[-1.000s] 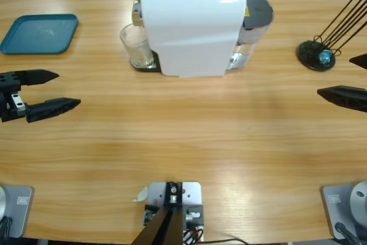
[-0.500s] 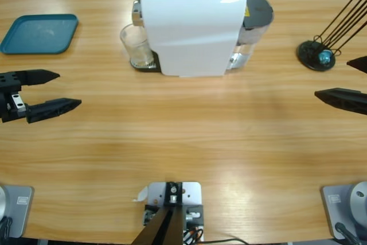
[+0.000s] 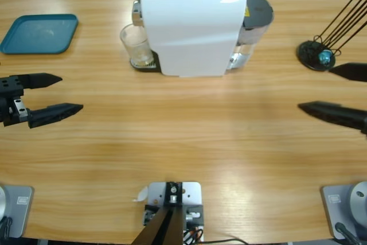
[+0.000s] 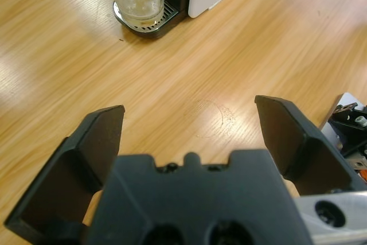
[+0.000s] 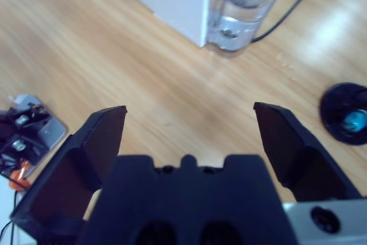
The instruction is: Pour coffee
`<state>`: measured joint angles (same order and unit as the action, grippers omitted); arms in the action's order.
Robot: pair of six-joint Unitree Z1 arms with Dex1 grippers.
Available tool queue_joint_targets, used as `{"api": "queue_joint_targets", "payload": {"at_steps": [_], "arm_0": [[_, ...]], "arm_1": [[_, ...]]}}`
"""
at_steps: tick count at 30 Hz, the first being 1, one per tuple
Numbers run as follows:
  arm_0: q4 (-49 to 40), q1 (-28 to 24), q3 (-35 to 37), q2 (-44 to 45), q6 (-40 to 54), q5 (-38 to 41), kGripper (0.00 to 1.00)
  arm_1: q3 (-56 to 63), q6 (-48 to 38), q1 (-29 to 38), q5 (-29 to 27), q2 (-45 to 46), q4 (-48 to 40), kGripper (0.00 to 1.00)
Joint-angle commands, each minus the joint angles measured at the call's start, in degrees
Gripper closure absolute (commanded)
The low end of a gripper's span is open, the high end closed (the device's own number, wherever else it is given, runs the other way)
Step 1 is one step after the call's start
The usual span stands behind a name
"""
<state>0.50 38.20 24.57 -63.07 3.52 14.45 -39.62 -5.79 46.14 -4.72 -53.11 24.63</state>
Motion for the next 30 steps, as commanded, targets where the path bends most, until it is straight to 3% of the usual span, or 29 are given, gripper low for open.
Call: {"api": "queue_joint_targets", "payload": {"at_steps": [1,5,9,14,17,30], "arm_0": [[0.6,3.3,-2.2,1.5,-1.0,0.0,0.000],[0.6,3.4,-2.2,1.9,-1.0,-0.5,0.000],[0.8,3.4,-2.2,1.7,-1.1,-0.7,0.000],[0.9,3.4,-2.6,2.7,-1.1,-1.2,0.000],[0.9,3.4,-2.7,3.6,-1.9,-2.7,0.000],[1.4,3.4,-2.8,2.9,-2.3,-2.9,0.000]], "arm_1": [[2.0,-0.7,0.6,-6.6,7.3,1.8,0.000],[-7.2,-0.5,0.6,-11.2,6.9,16.5,0.000],[-2.3,-0.9,0.6,-8.3,12.8,10.4,0.004],[-2.2,1.3,0.6,-6.8,6.5,8.2,0.012],[-1.9,3.7,0.6,-4.1,6.3,7.3,0.081],[-2.2,3.6,0.6,-2.8,6.8,7.7,0.078]]}}
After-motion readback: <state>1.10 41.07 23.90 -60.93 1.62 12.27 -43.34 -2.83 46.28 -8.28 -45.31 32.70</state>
